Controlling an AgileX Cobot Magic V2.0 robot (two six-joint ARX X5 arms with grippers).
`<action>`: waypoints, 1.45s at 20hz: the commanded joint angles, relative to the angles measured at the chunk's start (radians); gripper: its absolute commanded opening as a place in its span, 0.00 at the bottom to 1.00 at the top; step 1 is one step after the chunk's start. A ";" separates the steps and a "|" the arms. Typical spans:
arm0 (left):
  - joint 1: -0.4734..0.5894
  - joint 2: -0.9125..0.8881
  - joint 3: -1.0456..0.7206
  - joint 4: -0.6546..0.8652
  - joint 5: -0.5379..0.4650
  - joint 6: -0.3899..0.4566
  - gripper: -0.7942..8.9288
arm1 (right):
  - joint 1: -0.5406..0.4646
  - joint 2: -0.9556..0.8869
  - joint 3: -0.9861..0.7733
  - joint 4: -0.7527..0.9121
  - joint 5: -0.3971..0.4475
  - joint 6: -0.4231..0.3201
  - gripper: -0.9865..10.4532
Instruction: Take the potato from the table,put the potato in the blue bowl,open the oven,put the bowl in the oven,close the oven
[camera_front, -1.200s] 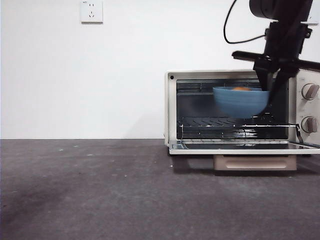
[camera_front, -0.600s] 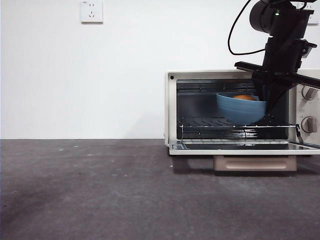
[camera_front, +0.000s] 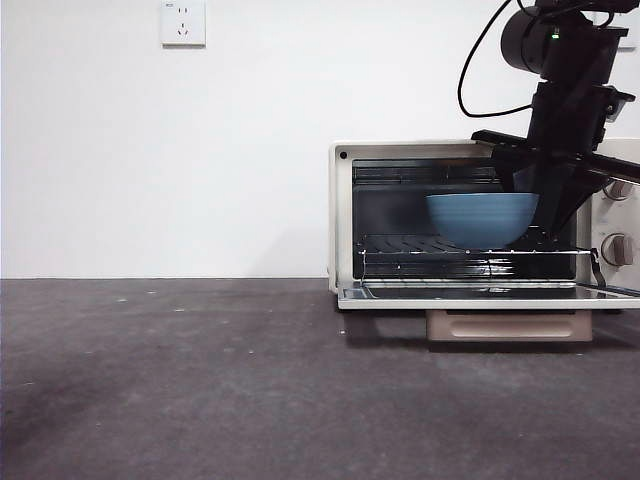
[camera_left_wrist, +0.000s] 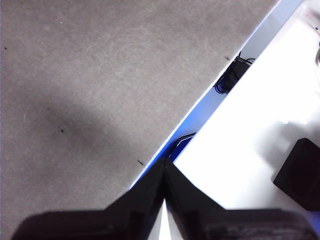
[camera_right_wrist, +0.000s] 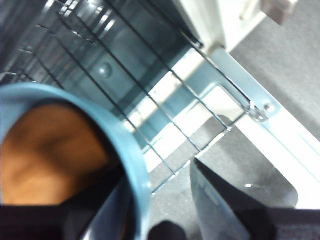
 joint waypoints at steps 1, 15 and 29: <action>0.003 -0.001 -0.005 0.002 -0.002 0.008 0.07 | 0.000 -0.024 -0.008 0.013 0.007 -0.030 0.26; 0.003 0.109 -0.005 0.111 0.005 0.008 0.07 | 0.010 -0.396 -0.008 0.028 0.015 -0.404 0.25; 0.175 0.650 -0.005 0.663 0.493 -0.106 0.07 | 0.008 -0.819 -0.008 -0.101 0.222 -0.846 0.25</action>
